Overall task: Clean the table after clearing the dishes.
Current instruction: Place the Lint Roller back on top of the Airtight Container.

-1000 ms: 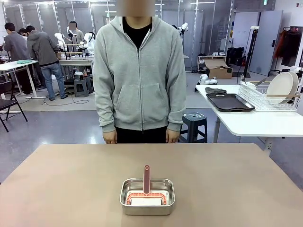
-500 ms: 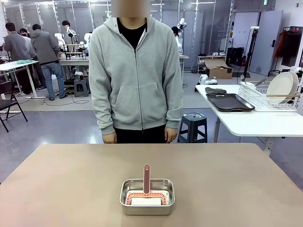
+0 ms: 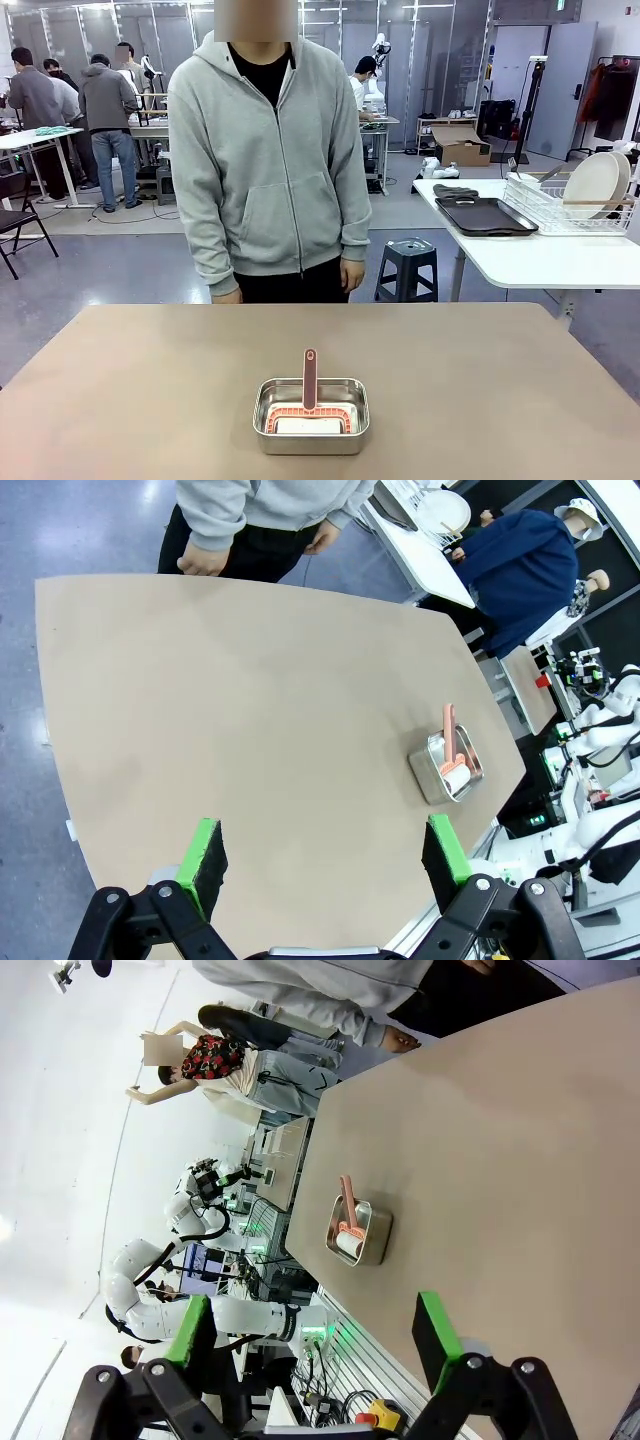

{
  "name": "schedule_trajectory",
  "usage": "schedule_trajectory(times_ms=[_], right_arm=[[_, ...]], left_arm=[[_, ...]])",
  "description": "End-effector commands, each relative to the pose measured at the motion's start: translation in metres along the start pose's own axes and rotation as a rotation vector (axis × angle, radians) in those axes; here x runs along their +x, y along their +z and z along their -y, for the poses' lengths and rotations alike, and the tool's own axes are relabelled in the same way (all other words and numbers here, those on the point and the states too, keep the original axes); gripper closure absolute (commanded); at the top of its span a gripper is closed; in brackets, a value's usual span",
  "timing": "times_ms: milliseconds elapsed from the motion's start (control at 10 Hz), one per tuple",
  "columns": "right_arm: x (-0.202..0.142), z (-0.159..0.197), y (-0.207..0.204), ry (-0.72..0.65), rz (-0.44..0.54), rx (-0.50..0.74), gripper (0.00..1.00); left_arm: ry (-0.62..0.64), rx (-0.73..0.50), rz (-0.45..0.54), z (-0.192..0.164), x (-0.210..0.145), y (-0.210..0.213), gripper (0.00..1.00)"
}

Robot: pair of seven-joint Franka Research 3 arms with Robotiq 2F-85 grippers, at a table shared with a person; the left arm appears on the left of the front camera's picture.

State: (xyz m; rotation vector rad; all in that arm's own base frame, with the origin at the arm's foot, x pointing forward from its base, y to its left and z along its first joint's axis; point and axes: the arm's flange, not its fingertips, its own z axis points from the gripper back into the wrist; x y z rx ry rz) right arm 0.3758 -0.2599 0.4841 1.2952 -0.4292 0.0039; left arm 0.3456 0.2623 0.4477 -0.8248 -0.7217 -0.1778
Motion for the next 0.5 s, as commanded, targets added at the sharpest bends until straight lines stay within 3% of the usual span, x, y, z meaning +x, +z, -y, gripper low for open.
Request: schedule_trajectory(times_ms=[0, 400], right_arm=[[-0.0025, -0.0018, 0.0005, 0.019, 0.005, -0.002, 0.00], [-0.0025, -0.0018, 0.0005, 0.019, 0.005, -0.002, 0.00]], left_arm=[[0.002, -0.005, -0.005, 0.0039, -0.0026, 0.0042, 0.00], [0.002, -0.005, -0.005, 0.0039, -0.0026, 0.0042, 0.00]])
